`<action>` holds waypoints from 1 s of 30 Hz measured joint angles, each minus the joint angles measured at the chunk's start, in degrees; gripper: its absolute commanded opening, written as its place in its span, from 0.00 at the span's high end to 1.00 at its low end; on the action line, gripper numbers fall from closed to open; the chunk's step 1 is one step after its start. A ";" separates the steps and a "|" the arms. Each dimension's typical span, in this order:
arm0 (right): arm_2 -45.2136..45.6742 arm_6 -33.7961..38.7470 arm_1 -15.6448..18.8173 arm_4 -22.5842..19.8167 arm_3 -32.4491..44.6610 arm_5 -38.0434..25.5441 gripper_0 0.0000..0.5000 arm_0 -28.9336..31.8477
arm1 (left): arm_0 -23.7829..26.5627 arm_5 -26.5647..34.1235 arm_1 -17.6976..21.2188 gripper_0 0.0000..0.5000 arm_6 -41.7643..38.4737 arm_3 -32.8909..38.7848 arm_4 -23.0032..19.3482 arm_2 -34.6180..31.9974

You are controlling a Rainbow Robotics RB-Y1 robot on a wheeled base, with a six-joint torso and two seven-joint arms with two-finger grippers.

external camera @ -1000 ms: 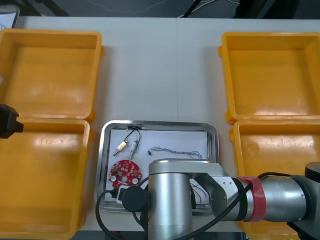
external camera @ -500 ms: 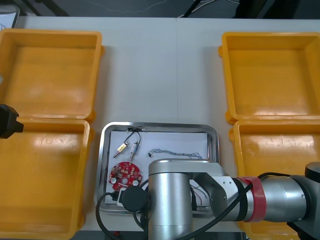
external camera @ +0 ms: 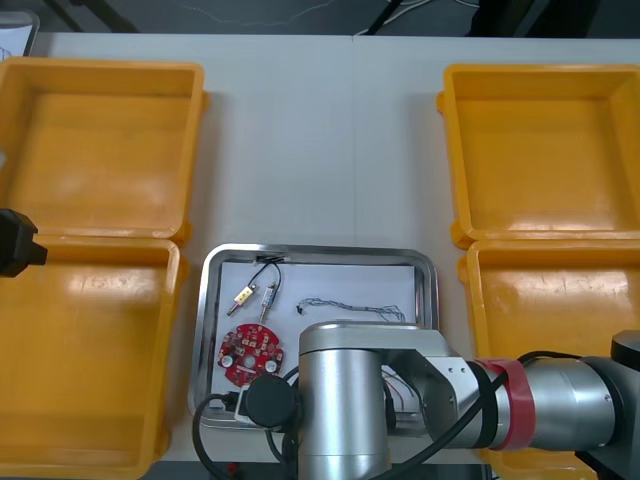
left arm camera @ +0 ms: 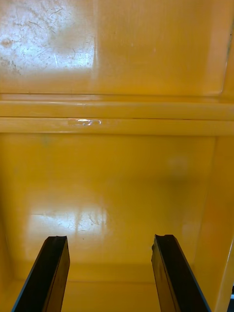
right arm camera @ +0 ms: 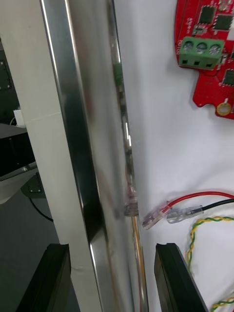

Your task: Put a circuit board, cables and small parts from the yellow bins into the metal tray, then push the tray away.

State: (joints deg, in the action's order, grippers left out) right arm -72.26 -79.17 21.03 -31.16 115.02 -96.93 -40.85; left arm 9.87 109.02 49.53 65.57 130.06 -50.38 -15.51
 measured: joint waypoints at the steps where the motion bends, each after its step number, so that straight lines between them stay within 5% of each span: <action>1: 0.00 -0.01 0.00 0.25 0.00 0.00 0.00 0.33 | 0.00 0.00 0.00 0.00 0.00 0.00 0.00 0.00; 30: 0.00 -3.17 -0.72 4.04 -1.03 0.86 0.00 3.04 | 0.00 0.00 0.00 0.00 0.00 0.00 0.00 0.00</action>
State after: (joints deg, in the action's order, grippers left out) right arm -72.26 -82.34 20.32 -27.12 113.99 -96.07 -37.80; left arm 9.87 109.02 49.53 65.57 130.06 -50.38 -15.51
